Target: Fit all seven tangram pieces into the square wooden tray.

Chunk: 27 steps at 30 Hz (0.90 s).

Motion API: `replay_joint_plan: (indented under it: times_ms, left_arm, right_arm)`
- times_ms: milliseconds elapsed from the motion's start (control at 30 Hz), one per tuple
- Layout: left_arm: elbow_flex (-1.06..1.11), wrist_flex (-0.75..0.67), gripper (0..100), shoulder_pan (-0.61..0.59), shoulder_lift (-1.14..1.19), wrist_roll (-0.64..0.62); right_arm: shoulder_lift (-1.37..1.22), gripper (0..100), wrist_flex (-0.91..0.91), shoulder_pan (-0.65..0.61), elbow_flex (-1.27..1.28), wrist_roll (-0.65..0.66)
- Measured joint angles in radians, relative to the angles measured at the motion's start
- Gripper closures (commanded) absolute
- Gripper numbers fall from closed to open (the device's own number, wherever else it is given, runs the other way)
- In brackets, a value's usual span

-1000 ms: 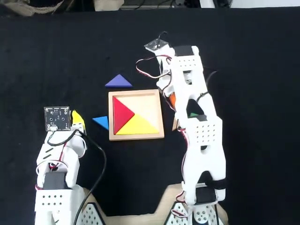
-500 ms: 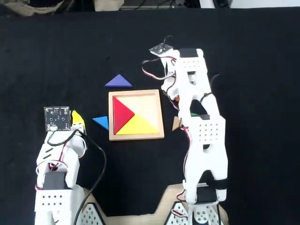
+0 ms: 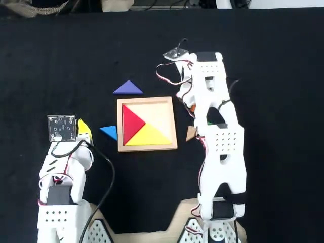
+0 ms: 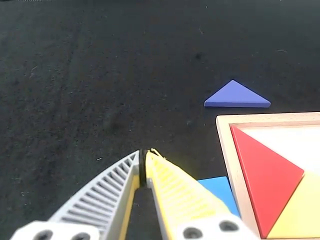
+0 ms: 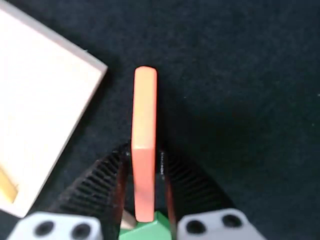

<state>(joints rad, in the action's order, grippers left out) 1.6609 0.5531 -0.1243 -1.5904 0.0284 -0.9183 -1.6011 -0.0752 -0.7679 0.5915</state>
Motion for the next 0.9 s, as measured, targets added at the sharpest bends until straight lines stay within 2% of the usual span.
replay_joint_plan:
  times_ms: [133, 267, 567, 700, 900]
  left_arm:
    - [0.000, 0.000, 97, 0.000, 0.000, 0.000]
    - [0.000, 0.000, 97, 0.000, 0.000, 0.000]
    - [0.000, 0.000, 97, 0.000, 0.000, 0.000]
    - [0.000, 0.000, 97, 0.000, 0.000, 0.000]
    - [0.000, 0.000, 97, 0.000, 0.000, 0.000]
  right_arm:
    - [0.015, 98.8, -0.112, 0.003, -0.115, 0.002]
    - [0.118, 98.8, -0.129, 0.000, -0.124, -0.044]
    - [0.548, 98.8, -0.115, -0.071, 0.365, -0.236]
    - [0.802, 98.8, 0.061, -0.126, 0.669, -0.318]
    - [1.013, 98.6, 0.545, -0.239, 1.241, -0.457]
